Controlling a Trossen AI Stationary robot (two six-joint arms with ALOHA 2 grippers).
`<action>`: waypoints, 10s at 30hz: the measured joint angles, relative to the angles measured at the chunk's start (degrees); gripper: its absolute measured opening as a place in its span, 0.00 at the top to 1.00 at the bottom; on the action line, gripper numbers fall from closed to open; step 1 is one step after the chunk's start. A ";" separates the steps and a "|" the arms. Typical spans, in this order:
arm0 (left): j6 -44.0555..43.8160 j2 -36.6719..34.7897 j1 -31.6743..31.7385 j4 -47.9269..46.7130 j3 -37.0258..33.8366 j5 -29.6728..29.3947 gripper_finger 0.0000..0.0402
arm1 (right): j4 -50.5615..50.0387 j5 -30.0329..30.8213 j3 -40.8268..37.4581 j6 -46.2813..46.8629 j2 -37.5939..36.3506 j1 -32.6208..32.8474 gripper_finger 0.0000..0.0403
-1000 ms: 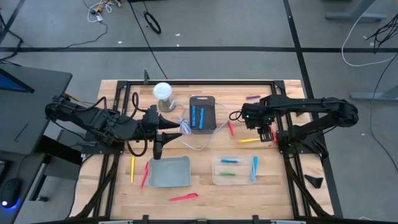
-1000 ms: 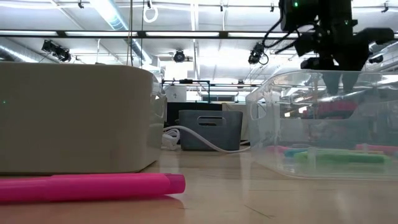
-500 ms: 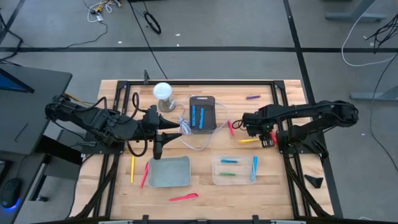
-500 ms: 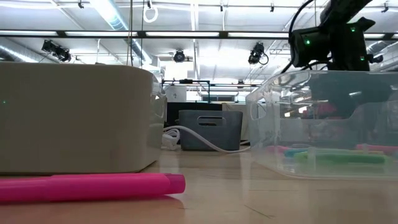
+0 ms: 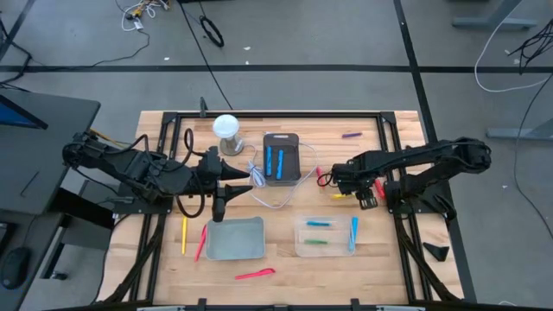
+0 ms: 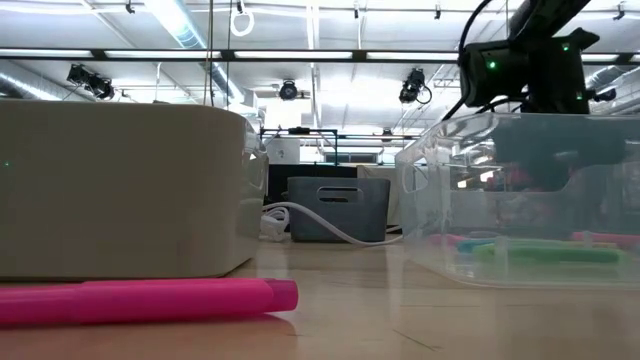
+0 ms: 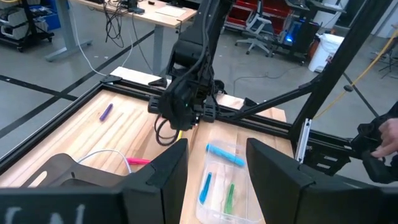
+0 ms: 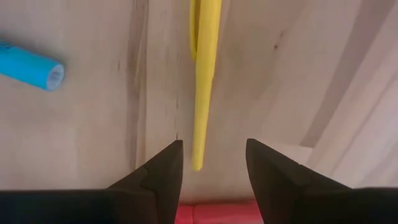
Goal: Pick & Place Markers
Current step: Put the top yellow highlighter pen into the gray bin
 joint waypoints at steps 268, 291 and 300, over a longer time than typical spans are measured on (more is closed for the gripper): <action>-0.50 -0.26 0.25 2.87 0.02 3.63 0.58 | 1.37 -1.44 36.57 -10.26 8.19 6.94 1.00; -0.94 -0.28 1.07 3.06 0.02 3.67 0.58 | 1.71 -7.64 35.80 -6.62 8.95 6.22 0.85; -1.55 -0.27 1.07 2.60 0.02 6.18 0.58 | 6.30 -7.55 29.39 -1.78 9.92 5.21 0.66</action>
